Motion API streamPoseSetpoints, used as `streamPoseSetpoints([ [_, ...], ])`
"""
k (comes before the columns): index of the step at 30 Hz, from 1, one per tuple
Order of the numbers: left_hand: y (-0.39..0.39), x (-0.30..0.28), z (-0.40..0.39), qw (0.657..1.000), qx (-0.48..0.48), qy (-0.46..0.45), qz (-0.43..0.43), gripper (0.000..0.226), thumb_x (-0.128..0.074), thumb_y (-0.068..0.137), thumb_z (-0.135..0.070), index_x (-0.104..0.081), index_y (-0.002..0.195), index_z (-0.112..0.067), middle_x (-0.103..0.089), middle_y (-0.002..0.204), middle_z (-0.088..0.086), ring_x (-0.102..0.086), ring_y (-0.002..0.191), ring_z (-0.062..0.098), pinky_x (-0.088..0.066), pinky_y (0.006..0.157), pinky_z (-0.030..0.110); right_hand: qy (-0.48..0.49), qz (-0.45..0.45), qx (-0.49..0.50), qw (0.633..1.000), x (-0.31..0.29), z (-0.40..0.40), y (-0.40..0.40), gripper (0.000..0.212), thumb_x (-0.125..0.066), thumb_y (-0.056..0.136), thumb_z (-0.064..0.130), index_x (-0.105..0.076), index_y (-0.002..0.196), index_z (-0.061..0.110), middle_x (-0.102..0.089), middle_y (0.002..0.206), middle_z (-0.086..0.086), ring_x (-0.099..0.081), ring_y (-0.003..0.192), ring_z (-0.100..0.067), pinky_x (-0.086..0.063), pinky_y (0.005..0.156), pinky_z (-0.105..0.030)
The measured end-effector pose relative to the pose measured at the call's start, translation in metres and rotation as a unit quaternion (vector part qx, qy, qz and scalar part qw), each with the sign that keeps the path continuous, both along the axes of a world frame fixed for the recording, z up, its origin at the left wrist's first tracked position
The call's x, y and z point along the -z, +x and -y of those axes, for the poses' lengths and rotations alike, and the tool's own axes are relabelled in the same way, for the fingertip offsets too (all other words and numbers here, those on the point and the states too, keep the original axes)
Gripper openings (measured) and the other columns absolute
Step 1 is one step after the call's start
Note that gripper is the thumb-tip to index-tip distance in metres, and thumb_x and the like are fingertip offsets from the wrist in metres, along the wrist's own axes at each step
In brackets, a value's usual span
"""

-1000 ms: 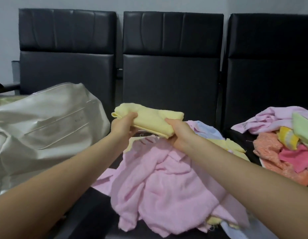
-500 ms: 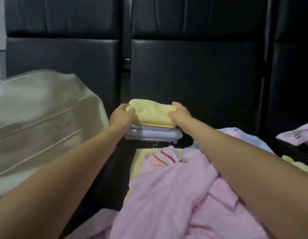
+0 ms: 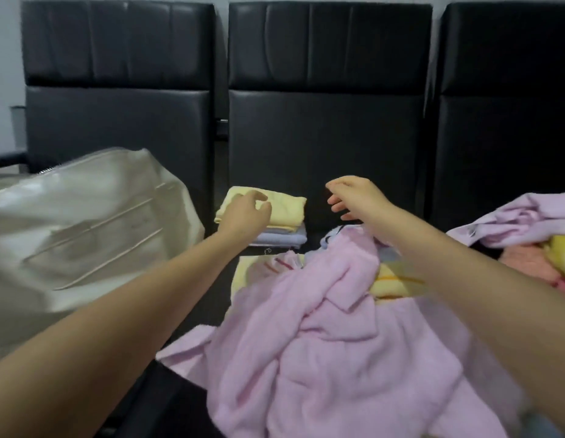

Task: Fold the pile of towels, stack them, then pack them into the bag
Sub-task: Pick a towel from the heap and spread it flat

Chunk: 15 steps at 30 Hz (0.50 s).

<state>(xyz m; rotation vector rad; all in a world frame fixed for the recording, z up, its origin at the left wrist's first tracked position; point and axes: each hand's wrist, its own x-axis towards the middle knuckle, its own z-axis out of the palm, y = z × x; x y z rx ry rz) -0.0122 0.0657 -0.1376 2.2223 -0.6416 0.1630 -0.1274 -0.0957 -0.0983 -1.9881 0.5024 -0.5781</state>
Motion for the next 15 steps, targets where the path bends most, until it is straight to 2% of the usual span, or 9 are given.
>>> streamPoseSetpoints([
  [1,-0.017,-0.003,0.003,0.999,0.031,-0.008,-0.034,0.033,-0.043,0.098,-0.025,-0.061,0.123,-0.014,-0.060,0.126,0.009,-0.057,0.105,0.023,-0.048,0.086,0.030,0.020,0.017,0.016,1.000,-0.001,0.000,-0.018,0.013,-0.051,0.095,0.022,-0.064,0.093,0.020,-0.064,0.085,0.000,-0.058,0.074,-0.014,-0.046,0.064,-0.026],
  [4,-0.069,0.000,0.009,0.989,0.111,-0.004,-0.098,0.032,-0.042,0.099,-0.024,-0.067,0.109,-0.006,-0.067,0.110,0.013,-0.060,0.103,0.030,-0.047,0.090,0.037,0.034,0.046,0.066,0.996,0.009,-0.001,-0.065,0.020,-0.054,0.094,0.019,-0.069,0.084,0.012,-0.061,0.070,0.000,-0.052,0.063,-0.014,-0.040,0.056,-0.022],
  [7,-0.104,0.015,0.005,0.986,0.143,0.027,-0.082,0.029,-0.041,0.099,-0.027,-0.063,0.089,-0.011,-0.064,0.091,0.005,-0.058,0.091,0.024,-0.044,0.082,0.035,-0.036,0.011,0.106,0.994,0.035,-0.007,-0.101,0.037,-0.055,0.094,0.027,-0.065,0.075,-0.003,-0.055,0.064,-0.003,-0.048,0.062,-0.016,-0.035,0.049,-0.018],
  [8,-0.109,0.021,0.003,0.985,0.150,0.047,-0.074,0.027,-0.041,0.099,-0.028,-0.062,0.089,-0.014,-0.063,0.091,0.002,-0.057,0.092,0.022,-0.043,0.083,0.034,-0.070,-0.023,0.104,0.992,0.043,-0.011,-0.110,0.042,-0.056,0.092,0.031,-0.062,0.069,-0.003,-0.052,0.061,-0.003,-0.045,0.059,-0.016,-0.034,0.048,-0.021],
  [10,-0.112,0.029,-0.004,0.982,0.148,0.087,-0.076,0.028,-0.043,0.100,-0.032,-0.062,0.088,-0.015,-0.060,0.089,-0.003,-0.053,0.089,0.017,-0.042,0.082,0.032,-0.129,-0.078,0.079,0.985,0.054,-0.019,-0.120,0.052,-0.060,0.089,0.040,-0.045,0.051,0.008,-0.042,0.054,-0.002,-0.038,0.054,-0.015,-0.030,0.053,-0.031],
  [12,-0.109,0.033,-0.011,0.983,0.134,0.075,-0.102,0.035,-0.046,0.099,-0.033,-0.054,0.069,-0.017,-0.054,0.074,-0.003,-0.048,0.077,0.016,-0.040,0.073,0.030,-0.130,-0.080,0.057,0.987,0.058,-0.026,-0.124,0.054,-0.065,0.084,0.043,-0.032,0.050,0.018,-0.036,0.050,0.002,-0.034,0.050,-0.014,-0.028,0.054,-0.032],
  [13,-0.110,0.032,-0.016,0.982,0.126,0.043,-0.131,0.037,-0.046,0.099,-0.032,-0.051,0.064,-0.018,-0.051,0.069,-0.003,-0.045,0.072,0.016,-0.037,0.066,0.029,-0.141,-0.084,0.048,0.985,0.058,-0.029,-0.125,0.051,-0.066,0.083,0.044,-0.034,0.051,0.019,-0.038,0.051,0.003,-0.037,0.050,-0.014,-0.029,0.054,-0.032],
  [15,-0.114,0.028,-0.022,0.974,0.114,-0.041,-0.193,0.033,-0.045,0.099,-0.027,-0.055,0.068,-0.018,-0.053,0.072,-0.002,-0.044,0.068,0.014,-0.033,0.057,0.026,-0.203,-0.107,0.041,0.972,0.062,-0.033,-0.124,0.039,-0.066,0.083,0.042,-0.044,0.060,0.019,-0.048,0.058,0.005,-0.046,0.057,-0.015,-0.033,0.056,-0.032],
])
